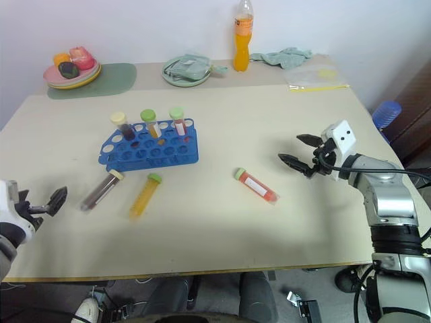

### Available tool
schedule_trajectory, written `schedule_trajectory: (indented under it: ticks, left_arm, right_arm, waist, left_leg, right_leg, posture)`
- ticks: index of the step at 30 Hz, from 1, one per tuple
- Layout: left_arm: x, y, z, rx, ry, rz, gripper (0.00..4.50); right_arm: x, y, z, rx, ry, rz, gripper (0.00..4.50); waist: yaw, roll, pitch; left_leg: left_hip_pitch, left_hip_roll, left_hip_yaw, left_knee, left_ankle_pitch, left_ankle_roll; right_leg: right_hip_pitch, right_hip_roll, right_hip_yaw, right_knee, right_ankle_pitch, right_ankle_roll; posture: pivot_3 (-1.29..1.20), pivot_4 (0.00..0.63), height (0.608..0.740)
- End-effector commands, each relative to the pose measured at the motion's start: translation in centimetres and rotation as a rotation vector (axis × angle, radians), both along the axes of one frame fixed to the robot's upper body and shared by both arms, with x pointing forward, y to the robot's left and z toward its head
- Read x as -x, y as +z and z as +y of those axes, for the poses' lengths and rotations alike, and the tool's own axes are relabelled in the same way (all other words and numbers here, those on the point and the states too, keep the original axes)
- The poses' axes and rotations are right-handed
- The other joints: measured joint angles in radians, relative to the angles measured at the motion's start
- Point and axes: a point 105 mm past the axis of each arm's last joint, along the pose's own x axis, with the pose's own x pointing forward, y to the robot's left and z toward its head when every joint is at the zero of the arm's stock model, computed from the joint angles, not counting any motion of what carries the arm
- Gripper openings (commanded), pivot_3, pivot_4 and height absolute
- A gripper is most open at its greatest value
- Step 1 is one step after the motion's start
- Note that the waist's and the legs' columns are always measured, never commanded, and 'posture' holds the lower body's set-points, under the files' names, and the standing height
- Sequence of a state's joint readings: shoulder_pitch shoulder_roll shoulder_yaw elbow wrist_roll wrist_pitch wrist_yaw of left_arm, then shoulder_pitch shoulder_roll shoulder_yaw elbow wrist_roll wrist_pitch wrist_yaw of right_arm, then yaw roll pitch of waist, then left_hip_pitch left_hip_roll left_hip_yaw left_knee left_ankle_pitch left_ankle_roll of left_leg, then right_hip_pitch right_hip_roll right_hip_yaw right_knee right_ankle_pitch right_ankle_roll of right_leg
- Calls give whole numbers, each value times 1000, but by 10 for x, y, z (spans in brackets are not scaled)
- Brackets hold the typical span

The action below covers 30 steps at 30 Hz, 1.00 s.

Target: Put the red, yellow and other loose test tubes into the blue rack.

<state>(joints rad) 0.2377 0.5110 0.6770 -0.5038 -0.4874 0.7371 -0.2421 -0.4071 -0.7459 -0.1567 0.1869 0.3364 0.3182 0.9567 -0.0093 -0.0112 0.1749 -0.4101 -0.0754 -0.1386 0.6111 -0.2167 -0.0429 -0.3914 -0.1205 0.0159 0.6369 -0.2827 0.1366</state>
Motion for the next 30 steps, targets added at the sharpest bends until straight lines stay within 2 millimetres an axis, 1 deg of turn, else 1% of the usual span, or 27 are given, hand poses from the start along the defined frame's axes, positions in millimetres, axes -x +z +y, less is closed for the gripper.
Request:
schedule_trajectory:
  ticks: [1, 8, 13, 16, 18, 20, 22, 23, 25, 27, 30]
  left_arm:
    - [-3, 7, 0, -21, 1, -32, 4496]
    - [-8, 5, -5, -12, -8, -39, 4496]
    - [-12, 15, -6, -21, -24, -79, 4496]
    - [-13, 24, -12, -16, -57, -121, 4496]
    - [-16, 27, -22, -11, -112, -135, 4496]
    - [-20, 31, -37, 6, -192, -151, 4496]
    - [-25, 32, -59, 26, -297, -161, 4496]
    - [-26, 32, -67, 31, -330, -161, 4496]
    - [-26, 29, -91, 31, -450, -139, 4496]
    - [-21, 22, -126, 7, -636, -90, 4496]
    - [-12, 13, -160, -13, -821, -41, 4496]
  right_arm:
    - [-2, 12, 4, 3, 13, -52, 4358]
    - [-3, 13, 3, 15, 1, -58, 4358]
    - [0, 16, 2, 27, -2, -22, 4358]
    - [6, 20, 11, 34, 29, 42, 4358]
    - [11, 27, 20, 44, 45, 88, 4358]
    - [22, 31, 30, 81, 89, 148, 4358]
    - [34, 29, 41, 132, 125, 233, 4358]
    - [37, 27, 43, 150, 129, 263, 4358]
    - [40, 21, 49, 197, 110, 326, 4358]
    - [42, 9, 55, 250, 85, 408, 4358]
    - [42, -2, 62, 271, 45, 499, 4358]
  waist:
    - [-1, 0, 0]
    - [-1, 0, 0]
    - [-1, 0, 0]
    - [-1, 0, 0]
    - [-1, 1, 0]
    - [0, 1, 1]
    - [1, 1, 1]
    - [2, 1, 1]
    - [3, 1, 0]
    - [2, 0, 0]
    - [2, 1, 1]
  left_leg:
    - [0, 0, 0, 0, 0, 0]
    - [0, 0, 1, 0, 0, 0]
    - [0, 0, 1, 0, 0, 0]
    - [0, 0, 1, 0, 0, 1]
    - [0, 1, 1, 0, 0, 1]
    - [0, 1, 1, 0, -1, 1]
    - [-1, 1, 1, 0, -1, 1]
    - [-1, 1, 1, 0, -1, 1]
    - [-1, 1, 1, 0, -1, 1]
    - [-1, 1, 2, 0, -1, 2]
    - [-2, 1, 4, 0, -1, 2]
  right_leg:
    - [0, 0, 0, 0, 0, 0]
    - [0, 0, 1, -1, 1, 1]
    - [0, 0, 1, -1, 1, 1]
    - [-1, 0, 2, -1, 1, 1]
    - [-1, 0, 2, -1, 1, 1]
    - [-1, 0, 3, -1, 0, 0]
    - [-1, 0, 3, -2, 0, -2]
    - [-1, 0, 3, -2, 0, -2]
    - [-1, 0, 3, -3, -1, -2]
    - [-1, 0, 3, -4, 0, -2]
    - [-2, 0, 4, -5, 0, -3]
  posture:
    - [0, 150, 740]
    - [0, 150, 740]
    - [0, 150, 740]
    - [0, 150, 740]
    - [0, 150, 740]
    - [0, 150, 740]
    - [0, 150, 740]
    - [0, 150, 740]
    - [0, 150, 740]
    - [0, 150, 740]
    - [0, 150, 740]
